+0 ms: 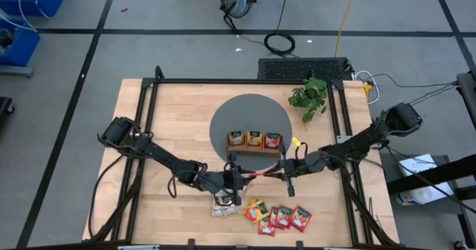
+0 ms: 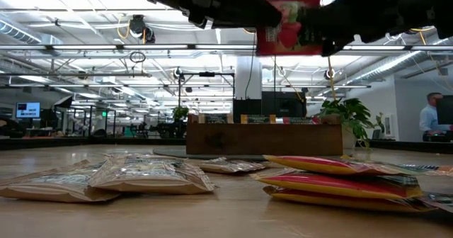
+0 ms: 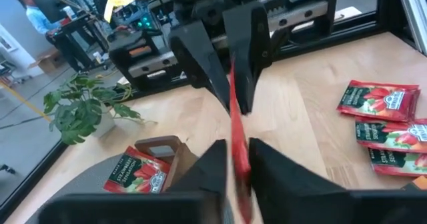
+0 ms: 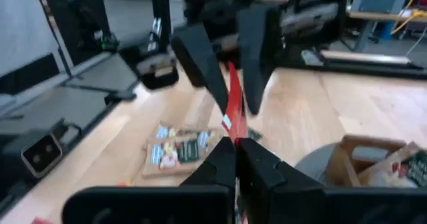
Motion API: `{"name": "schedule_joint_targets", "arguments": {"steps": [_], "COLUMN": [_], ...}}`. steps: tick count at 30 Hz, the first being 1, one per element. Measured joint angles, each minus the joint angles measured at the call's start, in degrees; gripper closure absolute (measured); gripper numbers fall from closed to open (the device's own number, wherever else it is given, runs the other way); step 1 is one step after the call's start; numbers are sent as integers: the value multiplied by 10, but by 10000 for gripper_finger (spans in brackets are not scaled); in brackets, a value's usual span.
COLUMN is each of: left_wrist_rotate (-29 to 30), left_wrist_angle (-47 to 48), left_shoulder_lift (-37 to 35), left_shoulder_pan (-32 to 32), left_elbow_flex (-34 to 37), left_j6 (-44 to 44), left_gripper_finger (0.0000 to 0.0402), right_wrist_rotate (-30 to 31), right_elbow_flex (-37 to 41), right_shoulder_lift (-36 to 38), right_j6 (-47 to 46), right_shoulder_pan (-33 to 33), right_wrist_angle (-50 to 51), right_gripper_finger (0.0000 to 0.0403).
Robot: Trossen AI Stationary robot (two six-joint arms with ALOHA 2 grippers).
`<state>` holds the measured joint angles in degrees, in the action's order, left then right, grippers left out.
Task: Pick & Place Tea
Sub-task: Put the red tea bag into the right slot of the wooden organizer
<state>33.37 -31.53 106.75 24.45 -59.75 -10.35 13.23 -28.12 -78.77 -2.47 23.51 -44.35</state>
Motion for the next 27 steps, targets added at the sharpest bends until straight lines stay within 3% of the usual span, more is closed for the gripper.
{"name": "schedule_joint_targets", "arguments": {"steps": [5, 11, 16, 22, 27], "left_wrist_rotate": [20, 139, 223, 217, 176], "left_wrist_angle": [28, 35, 104, 230, 282], "left_shoulder_lift": [0, 0, -9, -10, -10], "left_shoulder_pan": [8, 48, 109, 176, 200], "left_elbow_flex": [0, 0, 0, 0, 11], "left_j6": [-8, -71, -46, 141, 266], "left_gripper_finger": [257, 199, 176, 182, 198], "right_wrist_rotate": [3, 16, 28, 28, -8], "right_elbow_flex": [0, -15, -131, -333, -476], "right_shoulder_lift": [20, 66, 101, 53, -45], "right_j6": [-15, -30, -80, -139, -112], "right_shoulder_pan": [0, 0, -7, -64, -135], "right_wrist_angle": [55, 153, 439, 831, 1011], "right_gripper_finger": [402, 402, 402, 403, 403]}}
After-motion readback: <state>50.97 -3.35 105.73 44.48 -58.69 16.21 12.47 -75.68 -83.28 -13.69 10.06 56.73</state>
